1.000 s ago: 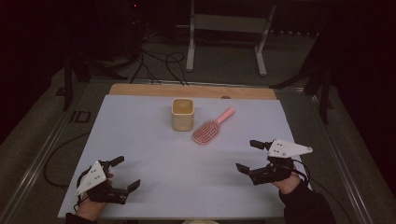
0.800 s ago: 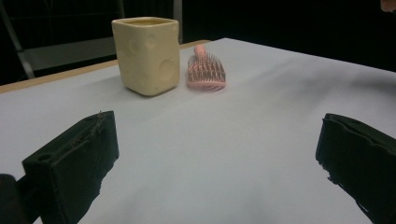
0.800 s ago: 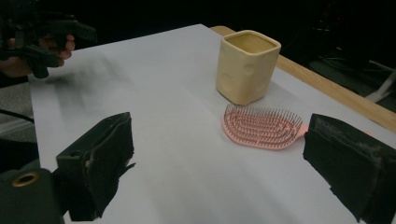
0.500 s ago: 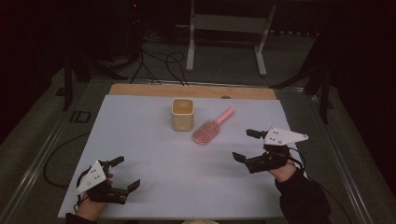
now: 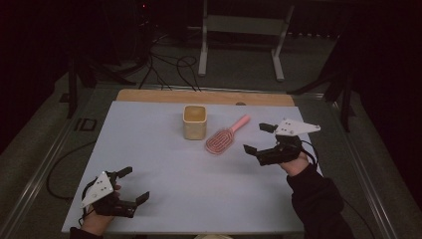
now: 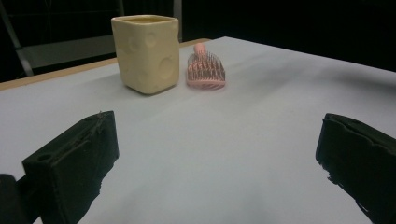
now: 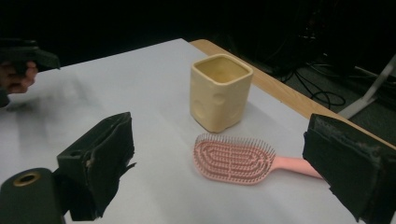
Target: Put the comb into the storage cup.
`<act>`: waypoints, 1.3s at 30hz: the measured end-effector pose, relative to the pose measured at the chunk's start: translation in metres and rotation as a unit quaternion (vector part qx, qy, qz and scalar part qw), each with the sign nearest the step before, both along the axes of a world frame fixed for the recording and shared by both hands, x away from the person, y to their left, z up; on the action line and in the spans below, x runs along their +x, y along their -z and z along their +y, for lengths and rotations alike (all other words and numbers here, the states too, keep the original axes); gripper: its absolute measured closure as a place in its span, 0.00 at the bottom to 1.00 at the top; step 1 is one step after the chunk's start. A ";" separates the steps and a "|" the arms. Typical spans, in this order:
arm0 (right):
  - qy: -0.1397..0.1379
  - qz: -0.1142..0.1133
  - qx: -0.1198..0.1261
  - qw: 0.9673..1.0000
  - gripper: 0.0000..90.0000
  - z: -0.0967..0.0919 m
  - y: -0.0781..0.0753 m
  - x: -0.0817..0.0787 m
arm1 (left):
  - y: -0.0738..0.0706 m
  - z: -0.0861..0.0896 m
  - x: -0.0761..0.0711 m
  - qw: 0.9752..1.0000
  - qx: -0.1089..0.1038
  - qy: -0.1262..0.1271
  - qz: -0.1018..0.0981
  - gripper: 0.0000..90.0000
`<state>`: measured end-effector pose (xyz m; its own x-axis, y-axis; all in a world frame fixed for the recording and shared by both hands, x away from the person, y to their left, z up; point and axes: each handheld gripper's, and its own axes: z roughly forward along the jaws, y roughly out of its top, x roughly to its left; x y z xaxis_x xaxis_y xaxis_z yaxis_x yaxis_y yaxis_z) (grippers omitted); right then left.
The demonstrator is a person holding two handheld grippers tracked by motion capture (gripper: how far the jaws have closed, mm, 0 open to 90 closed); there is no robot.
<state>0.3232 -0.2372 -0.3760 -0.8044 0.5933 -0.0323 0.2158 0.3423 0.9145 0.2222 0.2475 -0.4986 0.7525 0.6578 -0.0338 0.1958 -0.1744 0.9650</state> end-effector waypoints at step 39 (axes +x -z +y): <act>0.092 0.074 -0.039 0.992 0.53 0.013 0.051 0.100 | 0.000 0.001 0.001 1.000 -0.003 0.001 0.003 0.00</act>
